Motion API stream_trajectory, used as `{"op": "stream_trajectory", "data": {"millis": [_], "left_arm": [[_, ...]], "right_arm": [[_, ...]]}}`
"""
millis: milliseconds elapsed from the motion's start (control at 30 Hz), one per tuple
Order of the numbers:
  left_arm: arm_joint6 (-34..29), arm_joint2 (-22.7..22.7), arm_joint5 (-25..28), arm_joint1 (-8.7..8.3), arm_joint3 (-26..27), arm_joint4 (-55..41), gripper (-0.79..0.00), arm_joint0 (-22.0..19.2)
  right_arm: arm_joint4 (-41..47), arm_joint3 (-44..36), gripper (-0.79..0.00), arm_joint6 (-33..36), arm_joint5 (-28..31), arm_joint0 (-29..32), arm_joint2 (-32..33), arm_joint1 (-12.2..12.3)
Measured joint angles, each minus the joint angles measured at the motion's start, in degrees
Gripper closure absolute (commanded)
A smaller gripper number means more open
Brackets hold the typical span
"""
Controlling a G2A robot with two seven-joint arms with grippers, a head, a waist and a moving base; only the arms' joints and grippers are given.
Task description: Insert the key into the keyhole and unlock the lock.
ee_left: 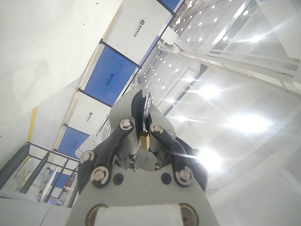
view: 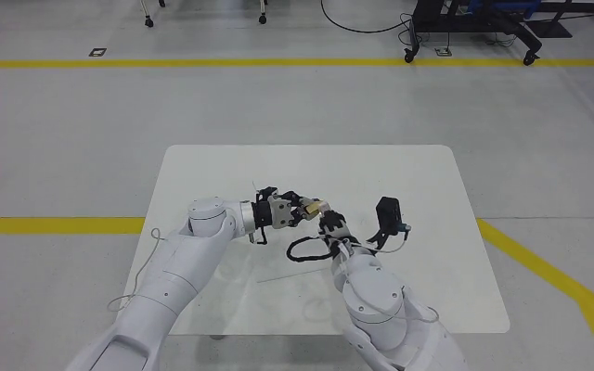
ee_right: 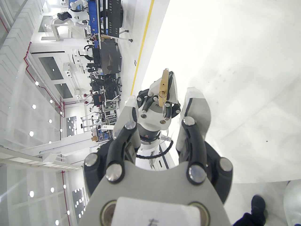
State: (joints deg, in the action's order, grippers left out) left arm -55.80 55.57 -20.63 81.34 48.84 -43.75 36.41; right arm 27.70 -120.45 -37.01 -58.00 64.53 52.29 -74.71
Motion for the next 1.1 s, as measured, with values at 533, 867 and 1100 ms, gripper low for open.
{"op": "stream_trajectory", "data": {"millis": [533, 867, 1100], "left_arm": [[0.00, 0.00, 0.00, 0.00, 0.00, 0.00, 0.000, 0.00], [2.48, 0.86, 1.05, -0.53, 3.46, 1.74, 0.000, 1.78], [2.63, 2.36, 0.29, -1.36, 6.76, 2.96, 0.000, 3.37]], "right_arm": [[0.90, 0.79, 0.000, 1.06, 0.00, -0.83, -0.65, 0.46], [2.85, 1.64, 0.000, -0.31, 0.00, -2.27, -1.50, 0.93], [4.69, 1.53, 0.000, -1.49, 0.00, -2.81, -1.69, 1.55]]}}
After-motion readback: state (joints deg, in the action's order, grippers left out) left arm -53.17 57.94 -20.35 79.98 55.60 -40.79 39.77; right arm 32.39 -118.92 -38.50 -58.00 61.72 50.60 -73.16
